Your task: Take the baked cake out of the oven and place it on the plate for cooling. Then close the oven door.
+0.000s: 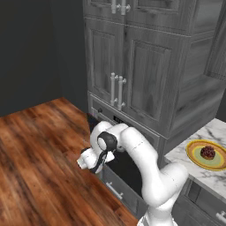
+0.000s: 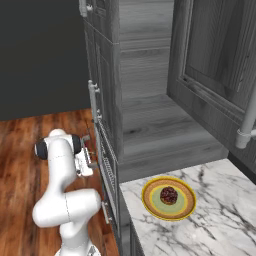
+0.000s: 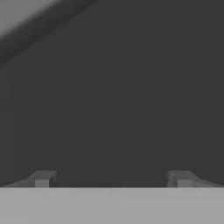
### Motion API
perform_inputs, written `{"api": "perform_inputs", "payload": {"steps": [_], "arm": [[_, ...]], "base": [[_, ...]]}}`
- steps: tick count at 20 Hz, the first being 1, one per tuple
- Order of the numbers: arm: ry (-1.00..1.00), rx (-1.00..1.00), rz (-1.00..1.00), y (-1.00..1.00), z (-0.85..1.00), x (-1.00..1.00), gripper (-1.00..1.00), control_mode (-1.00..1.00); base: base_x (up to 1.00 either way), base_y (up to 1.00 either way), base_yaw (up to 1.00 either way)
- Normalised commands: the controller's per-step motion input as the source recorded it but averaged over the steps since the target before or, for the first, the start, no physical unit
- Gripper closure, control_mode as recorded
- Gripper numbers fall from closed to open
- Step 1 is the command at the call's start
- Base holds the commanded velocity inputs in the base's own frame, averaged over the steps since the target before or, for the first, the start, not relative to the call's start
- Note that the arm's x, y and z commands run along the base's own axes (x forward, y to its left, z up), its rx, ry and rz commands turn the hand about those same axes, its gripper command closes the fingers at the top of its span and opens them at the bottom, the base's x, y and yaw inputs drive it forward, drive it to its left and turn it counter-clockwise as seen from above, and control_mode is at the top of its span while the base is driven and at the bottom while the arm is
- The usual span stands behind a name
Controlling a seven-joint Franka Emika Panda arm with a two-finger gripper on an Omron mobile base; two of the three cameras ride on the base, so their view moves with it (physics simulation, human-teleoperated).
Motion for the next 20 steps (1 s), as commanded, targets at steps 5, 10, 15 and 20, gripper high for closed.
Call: {"api": "perform_inputs", "payload": {"steps": [5,10,15,20], "arm": [[0.00,-0.19,-0.02,-0.75,0.00,0.98,-1.00,-1.00],[0.00,-0.19,-0.03,-0.71,-0.06,1.00,-1.00,-1.00],[0.00,-0.19,-0.03,-0.58,-0.16,0.85,-1.00,-1.00],[0.00,-0.09,-0.01,-0.20,-0.05,0.14,-1.00,-1.00]], "base": [[0.00,0.00,0.00],[0.00,0.00,0.00],[0.00,0.00,0.00],[0.00,0.00,0.00]]}}
